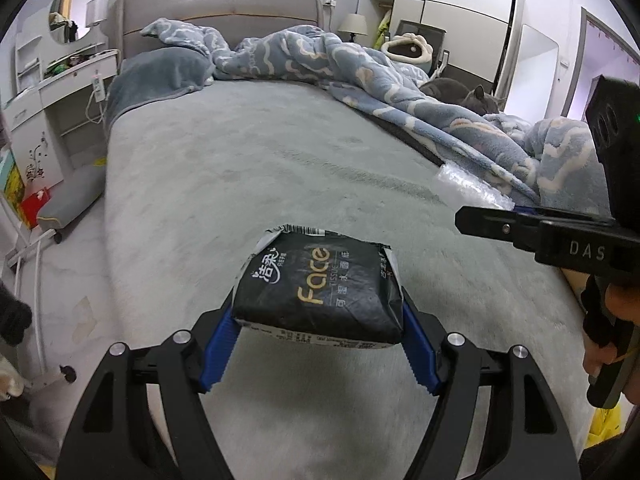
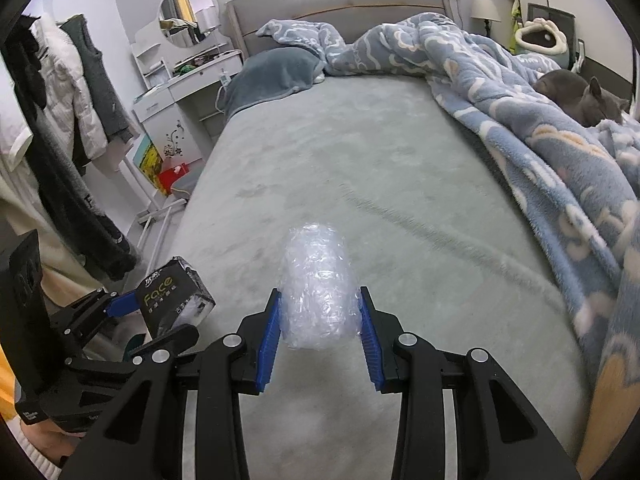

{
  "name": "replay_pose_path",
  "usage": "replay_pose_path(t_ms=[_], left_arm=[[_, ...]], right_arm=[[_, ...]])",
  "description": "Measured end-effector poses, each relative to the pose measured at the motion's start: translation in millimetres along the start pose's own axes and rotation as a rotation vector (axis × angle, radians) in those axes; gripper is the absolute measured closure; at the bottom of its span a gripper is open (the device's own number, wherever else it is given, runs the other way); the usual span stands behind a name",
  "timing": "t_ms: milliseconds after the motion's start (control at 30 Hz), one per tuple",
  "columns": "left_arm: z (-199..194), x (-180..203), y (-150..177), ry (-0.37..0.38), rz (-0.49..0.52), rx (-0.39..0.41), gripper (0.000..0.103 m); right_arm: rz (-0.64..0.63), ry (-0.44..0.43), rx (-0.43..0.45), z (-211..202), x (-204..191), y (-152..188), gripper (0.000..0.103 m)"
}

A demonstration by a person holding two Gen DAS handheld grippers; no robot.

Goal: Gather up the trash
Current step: 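Carry the tissue pack and bubble wrap in both grippers over the wastebasket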

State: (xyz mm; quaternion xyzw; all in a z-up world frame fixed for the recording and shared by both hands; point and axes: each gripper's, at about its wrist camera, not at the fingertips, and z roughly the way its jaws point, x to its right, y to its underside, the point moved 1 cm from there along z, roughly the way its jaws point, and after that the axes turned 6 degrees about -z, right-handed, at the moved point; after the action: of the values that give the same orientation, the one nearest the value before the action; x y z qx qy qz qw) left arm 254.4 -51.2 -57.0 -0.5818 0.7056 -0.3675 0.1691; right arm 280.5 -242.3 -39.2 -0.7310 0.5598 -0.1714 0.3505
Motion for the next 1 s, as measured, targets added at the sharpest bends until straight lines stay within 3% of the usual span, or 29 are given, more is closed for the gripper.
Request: replay_pose_path(t_ms=[300, 500, 1000], left_arm=[[-31.1, -21.1, 23.5, -0.068, -0.058, 0.004, 0.028], [-37.3, -47.3, 41.9, -0.099, -0.160, -0.033, 0.028], [-57.5, -104.1, 59.1, -0.244, -0.275, -0.056, 0.028]], right_arm=[[-0.007, -0.035, 0.010, -16.2, -33.4, 14.8, 0.066], [-0.027, -0.079, 0.014, -21.1, -58.5, 16.5, 0.066], [-0.064, -0.124, 0.016, -25.7, -95.2, 16.9, 0.066]])
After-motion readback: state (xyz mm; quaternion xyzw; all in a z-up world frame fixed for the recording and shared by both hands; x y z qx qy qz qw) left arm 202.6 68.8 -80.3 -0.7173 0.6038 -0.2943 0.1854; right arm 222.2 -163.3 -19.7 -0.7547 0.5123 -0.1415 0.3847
